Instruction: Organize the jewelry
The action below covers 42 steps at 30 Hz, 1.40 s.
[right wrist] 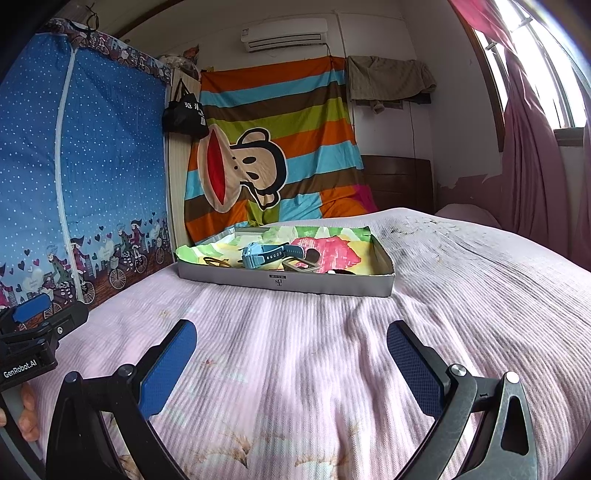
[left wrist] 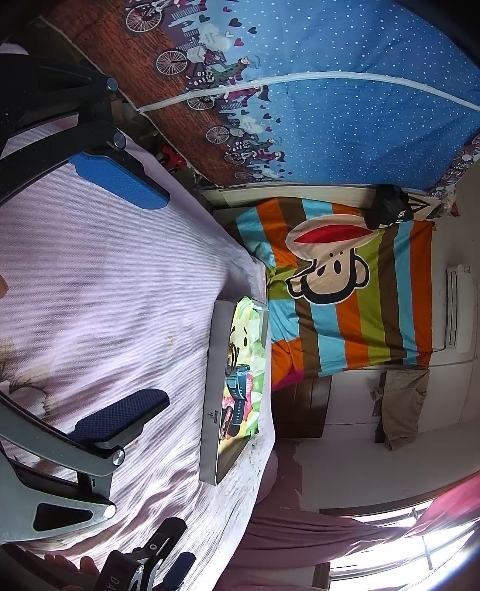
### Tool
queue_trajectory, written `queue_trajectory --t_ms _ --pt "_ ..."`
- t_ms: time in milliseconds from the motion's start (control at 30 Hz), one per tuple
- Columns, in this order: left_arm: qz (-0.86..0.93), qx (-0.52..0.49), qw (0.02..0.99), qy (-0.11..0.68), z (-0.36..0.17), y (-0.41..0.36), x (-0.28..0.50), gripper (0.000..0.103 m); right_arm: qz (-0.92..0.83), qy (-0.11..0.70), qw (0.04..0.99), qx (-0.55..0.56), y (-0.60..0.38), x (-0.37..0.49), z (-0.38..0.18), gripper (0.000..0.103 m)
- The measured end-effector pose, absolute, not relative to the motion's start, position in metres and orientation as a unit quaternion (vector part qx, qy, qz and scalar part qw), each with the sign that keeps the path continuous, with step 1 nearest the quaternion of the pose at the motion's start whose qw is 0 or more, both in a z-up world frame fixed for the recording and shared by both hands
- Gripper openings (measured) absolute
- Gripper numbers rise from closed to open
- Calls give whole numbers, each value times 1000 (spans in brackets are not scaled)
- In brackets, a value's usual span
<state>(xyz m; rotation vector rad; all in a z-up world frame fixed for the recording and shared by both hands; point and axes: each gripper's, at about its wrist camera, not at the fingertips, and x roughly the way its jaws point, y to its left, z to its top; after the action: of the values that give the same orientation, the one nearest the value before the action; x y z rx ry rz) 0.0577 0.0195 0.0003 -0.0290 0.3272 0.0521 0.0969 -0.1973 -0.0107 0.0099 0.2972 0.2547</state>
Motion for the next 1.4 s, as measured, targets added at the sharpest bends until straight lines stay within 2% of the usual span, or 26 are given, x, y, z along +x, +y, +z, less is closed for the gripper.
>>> queue_trajectory --t_ms 1400 --pt "23 -9 987 160 0 15 57 95 127 147 981 6 -197 96 -9 103"
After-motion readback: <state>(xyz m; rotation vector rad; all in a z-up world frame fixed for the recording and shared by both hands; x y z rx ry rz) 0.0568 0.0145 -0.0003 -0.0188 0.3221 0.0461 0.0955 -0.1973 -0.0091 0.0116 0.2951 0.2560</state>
